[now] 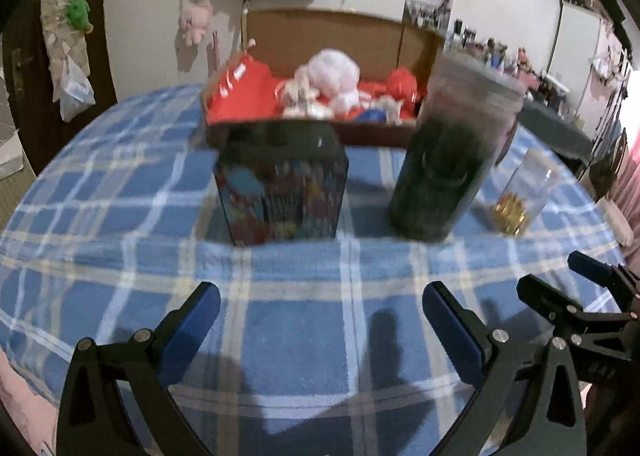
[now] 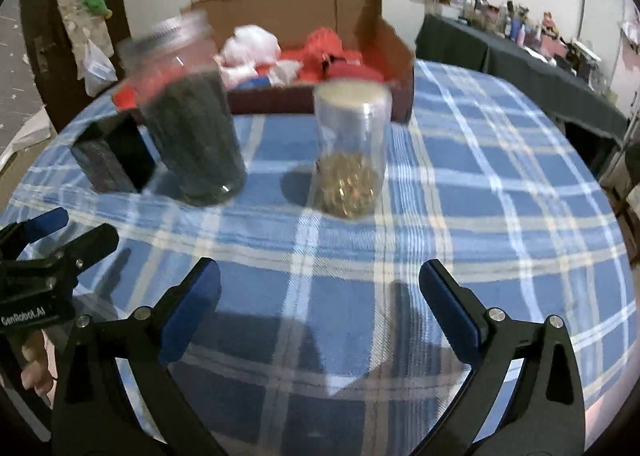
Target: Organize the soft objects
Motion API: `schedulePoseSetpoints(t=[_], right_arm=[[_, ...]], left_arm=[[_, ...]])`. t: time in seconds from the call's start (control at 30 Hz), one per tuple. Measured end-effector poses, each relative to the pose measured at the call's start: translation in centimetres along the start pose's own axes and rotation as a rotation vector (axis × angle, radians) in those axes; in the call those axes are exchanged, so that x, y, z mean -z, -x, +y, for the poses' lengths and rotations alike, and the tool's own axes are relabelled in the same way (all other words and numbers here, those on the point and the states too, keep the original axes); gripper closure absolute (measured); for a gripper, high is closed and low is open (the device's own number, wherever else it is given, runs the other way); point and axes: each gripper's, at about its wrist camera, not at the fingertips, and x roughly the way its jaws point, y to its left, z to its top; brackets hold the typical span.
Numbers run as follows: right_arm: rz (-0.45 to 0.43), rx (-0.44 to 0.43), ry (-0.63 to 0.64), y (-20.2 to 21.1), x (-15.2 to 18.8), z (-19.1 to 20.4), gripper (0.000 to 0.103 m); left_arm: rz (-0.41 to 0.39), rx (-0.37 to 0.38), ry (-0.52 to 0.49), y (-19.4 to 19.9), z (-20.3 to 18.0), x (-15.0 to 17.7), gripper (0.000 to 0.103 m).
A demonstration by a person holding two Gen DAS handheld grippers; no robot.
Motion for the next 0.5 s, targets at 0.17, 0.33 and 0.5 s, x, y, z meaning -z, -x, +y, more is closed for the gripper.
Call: schedulePoseSetpoints(t=[0.17,0.33,0.5], right_arm=[[0.025,0.021,-0.012,-1.2,0.3,-0.2,0.001],[0.01,0.045,-0.01,-1.5,0.4,-0.2,0.001],[0.004,0.046,-0.016,-1.7,0.3,-0.5,0.001]], left_arm=[[0.021,-0.038,-0.029,-1.4,-0.1,0.7,0.0],[0.003,-0.062,-0.041,-1.6,-0.4,0.7,0.0],[0.003,-0.068,-0.032,-1.8,-0.3,0.6,0.0]])
